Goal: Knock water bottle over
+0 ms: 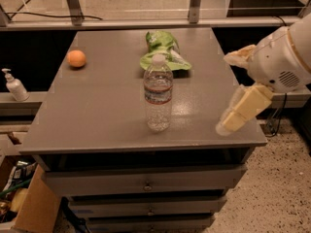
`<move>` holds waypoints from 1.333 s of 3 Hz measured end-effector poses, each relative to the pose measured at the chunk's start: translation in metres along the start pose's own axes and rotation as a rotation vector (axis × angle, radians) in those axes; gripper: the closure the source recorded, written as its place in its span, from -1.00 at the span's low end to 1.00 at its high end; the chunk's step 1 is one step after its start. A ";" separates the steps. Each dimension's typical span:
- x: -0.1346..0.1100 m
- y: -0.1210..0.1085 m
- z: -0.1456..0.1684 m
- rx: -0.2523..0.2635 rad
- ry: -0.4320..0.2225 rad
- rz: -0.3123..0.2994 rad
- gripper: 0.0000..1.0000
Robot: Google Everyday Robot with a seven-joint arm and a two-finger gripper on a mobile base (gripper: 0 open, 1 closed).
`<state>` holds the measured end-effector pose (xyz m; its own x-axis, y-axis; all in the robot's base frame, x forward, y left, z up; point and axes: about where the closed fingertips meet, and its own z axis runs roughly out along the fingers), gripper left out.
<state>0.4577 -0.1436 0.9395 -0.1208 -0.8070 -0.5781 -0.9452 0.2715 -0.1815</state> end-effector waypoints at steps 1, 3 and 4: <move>-0.023 -0.008 0.025 -0.032 -0.153 0.032 -1.00; -0.073 -0.020 0.060 -0.088 -0.402 0.059 -1.00; -0.099 -0.024 0.074 -0.106 -0.486 0.057 -1.00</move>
Offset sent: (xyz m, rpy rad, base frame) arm 0.0505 0.0831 0.0017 0.4855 0.0015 0.0641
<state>0.5146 -0.0313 0.9423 -0.0422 -0.4481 -0.8930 -0.9698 0.2333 -0.0713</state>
